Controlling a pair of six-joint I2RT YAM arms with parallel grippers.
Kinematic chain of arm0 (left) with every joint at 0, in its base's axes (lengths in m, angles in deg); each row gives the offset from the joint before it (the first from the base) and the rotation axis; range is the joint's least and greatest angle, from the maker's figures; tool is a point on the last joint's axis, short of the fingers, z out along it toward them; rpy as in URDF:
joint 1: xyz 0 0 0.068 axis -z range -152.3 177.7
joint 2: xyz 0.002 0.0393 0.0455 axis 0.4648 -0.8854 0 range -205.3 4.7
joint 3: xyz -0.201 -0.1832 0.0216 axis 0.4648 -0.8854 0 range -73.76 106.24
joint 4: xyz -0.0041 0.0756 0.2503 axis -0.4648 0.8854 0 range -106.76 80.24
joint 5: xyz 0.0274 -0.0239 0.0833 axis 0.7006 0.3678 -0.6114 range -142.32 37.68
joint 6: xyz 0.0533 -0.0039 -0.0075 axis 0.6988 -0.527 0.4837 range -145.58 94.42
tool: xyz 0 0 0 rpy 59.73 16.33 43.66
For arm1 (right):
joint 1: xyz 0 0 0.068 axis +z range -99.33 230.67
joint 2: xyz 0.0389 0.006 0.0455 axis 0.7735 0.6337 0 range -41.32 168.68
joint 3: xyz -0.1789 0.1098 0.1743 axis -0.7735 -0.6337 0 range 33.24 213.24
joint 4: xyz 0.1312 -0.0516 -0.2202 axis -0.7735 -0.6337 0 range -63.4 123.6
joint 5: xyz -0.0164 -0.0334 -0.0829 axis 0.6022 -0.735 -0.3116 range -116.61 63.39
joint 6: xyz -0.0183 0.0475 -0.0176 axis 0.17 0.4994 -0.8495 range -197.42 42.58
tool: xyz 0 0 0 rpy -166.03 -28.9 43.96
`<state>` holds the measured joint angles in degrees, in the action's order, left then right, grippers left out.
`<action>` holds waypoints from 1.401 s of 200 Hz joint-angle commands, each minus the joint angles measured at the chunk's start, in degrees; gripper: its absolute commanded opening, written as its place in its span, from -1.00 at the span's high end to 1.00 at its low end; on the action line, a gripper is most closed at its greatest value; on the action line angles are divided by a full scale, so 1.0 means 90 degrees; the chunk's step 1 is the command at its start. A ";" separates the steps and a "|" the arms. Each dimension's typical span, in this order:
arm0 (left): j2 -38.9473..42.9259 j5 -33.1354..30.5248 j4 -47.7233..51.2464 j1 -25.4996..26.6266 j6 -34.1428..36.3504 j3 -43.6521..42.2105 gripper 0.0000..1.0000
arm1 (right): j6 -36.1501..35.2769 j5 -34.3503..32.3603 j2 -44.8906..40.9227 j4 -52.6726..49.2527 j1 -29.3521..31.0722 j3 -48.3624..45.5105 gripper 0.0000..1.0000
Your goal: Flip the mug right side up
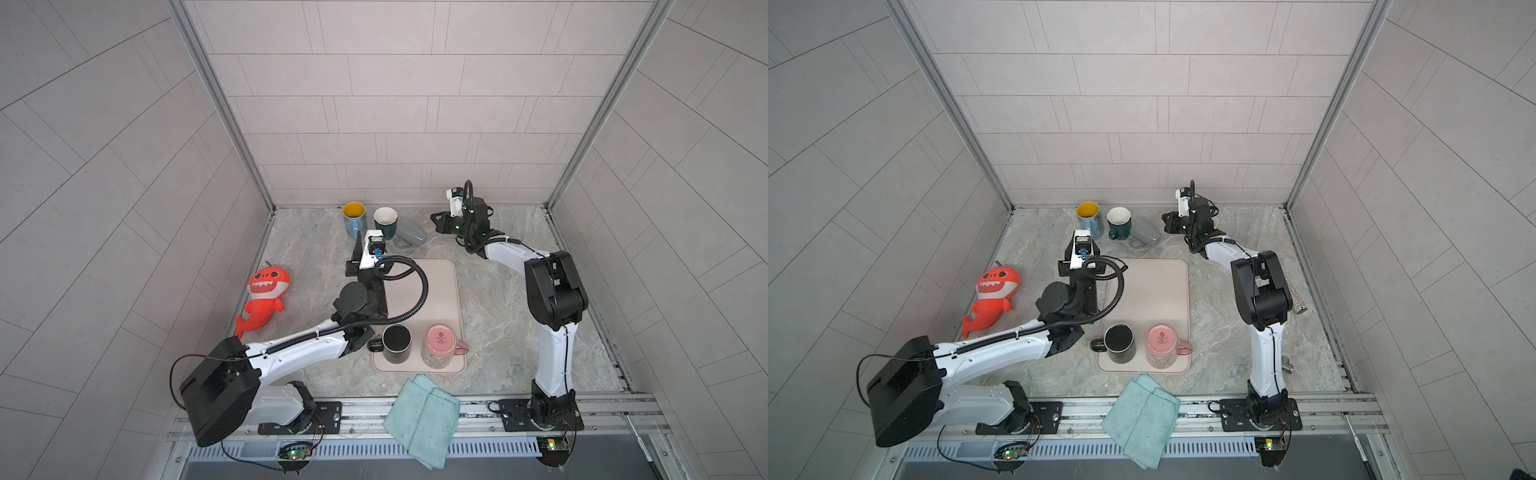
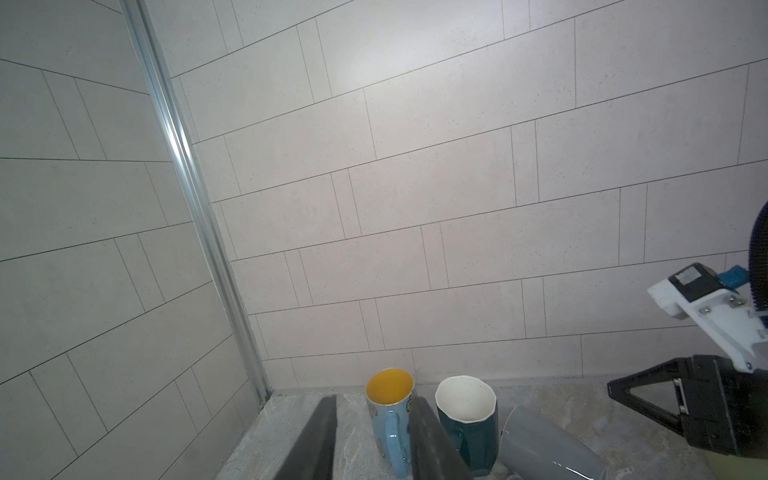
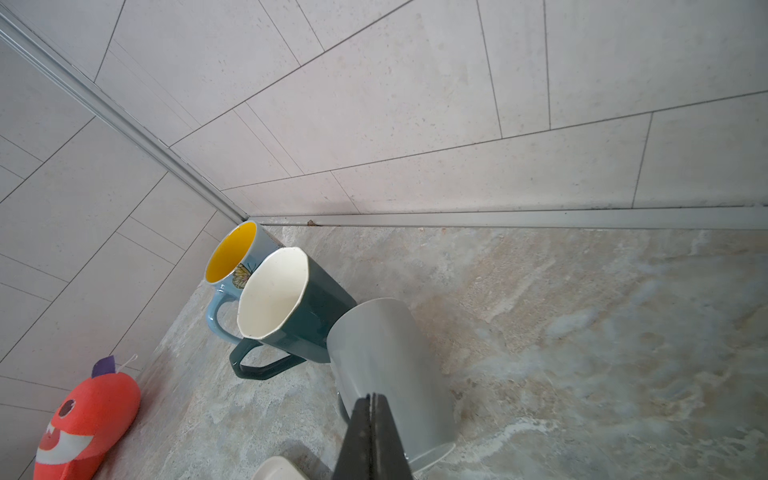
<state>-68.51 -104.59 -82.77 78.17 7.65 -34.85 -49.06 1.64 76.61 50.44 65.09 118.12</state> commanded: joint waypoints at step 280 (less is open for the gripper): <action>0.0638 -0.0481 -0.0083 -0.0120 0.0416 -0.0549 0.33 | -0.1419 -0.1214 0.0149 -0.4746 0.0982 0.2160 -0.16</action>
<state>-64.92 -107.91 -82.47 77.54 10.58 -38.74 -58.74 -0.83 77.01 18.79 72.28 133.03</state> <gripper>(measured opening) 0.334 0.569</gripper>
